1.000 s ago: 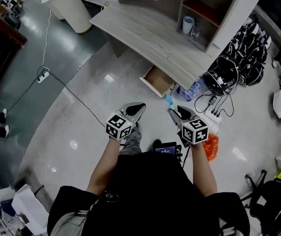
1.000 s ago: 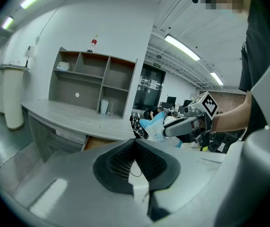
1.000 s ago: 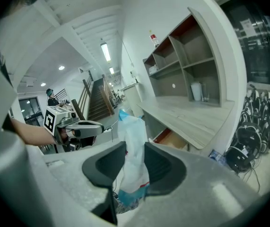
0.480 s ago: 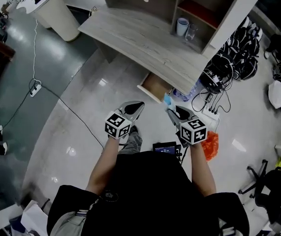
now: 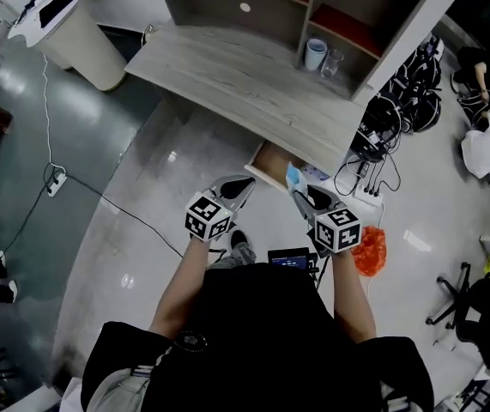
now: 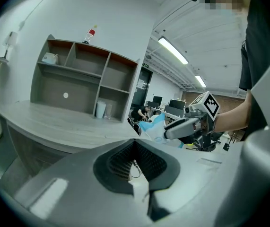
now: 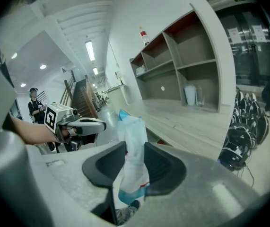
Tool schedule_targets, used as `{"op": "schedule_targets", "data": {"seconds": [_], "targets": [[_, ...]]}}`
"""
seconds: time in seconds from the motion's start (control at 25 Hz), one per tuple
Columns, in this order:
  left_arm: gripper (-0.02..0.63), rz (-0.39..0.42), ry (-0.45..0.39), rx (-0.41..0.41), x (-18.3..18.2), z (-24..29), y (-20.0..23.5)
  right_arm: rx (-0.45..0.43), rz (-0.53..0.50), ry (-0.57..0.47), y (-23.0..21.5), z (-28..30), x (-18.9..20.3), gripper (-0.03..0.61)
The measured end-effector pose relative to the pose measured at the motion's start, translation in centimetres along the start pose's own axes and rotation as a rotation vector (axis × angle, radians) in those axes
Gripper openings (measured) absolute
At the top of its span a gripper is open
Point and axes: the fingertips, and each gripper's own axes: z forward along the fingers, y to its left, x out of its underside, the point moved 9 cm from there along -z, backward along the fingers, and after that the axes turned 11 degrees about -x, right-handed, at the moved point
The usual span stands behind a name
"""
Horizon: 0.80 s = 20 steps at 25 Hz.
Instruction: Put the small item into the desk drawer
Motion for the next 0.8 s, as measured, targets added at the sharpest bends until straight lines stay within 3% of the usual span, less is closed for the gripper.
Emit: {"op": "schedule_targets", "data": {"seconds": [0.36,0.8], "targets": [[0.002,0.014,0.013,0.065,-0.4,0.3,3.2,0.059,0.024,-0.02,1.3,2.1,-0.7,0.123],[0.002,0.015,0.022,0.046,-1.3,2.4,2.6,0.017,0.007,-0.001,-1.0,2.1,-1.7,0.123]]}}
